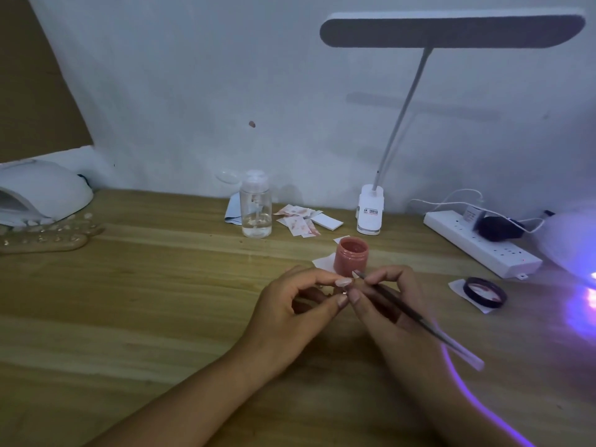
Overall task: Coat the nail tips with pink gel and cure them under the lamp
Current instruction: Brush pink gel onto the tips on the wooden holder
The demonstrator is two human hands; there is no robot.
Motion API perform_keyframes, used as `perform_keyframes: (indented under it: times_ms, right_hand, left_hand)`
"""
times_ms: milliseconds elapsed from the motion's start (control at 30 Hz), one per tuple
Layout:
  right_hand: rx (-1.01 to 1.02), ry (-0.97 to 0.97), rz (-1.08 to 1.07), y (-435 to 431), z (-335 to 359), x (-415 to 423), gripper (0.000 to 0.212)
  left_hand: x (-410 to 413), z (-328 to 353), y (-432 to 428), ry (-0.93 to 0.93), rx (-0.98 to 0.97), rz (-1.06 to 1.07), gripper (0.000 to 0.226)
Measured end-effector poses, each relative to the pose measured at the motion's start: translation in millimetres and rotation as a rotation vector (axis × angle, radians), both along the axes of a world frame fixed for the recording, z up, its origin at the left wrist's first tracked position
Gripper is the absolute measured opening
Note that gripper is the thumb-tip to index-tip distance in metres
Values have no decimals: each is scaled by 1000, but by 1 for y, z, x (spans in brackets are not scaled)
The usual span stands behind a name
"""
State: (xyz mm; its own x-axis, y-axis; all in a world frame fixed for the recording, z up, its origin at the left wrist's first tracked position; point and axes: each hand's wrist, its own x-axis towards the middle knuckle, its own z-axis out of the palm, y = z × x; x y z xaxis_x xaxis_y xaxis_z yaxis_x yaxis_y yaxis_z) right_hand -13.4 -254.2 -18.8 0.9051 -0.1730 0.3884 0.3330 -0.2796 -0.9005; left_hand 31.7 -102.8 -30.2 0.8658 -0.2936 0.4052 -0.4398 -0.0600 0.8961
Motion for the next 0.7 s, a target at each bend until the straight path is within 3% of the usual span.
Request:
perform_keyframes:
  times_ms: [167, 300, 500, 700]
  right_hand:
    - [-91, -99, -84, 1, 2, -1, 5]
    - [-104, -293, -127, 3, 5, 3, 11]
    - [-280, -169, -43, -6, -1, -6, 19]
    - [-270, -109, -16, -5, -1, -3, 17]
  left_hand:
    - [6, -4, 1, 31, 27, -19, 17]
    - [10, -5, 5, 39, 105, -8, 23]
    - [19, -4, 16, 37, 222, -24, 21]
    - [20, -6, 15, 46, 231, -47, 17]
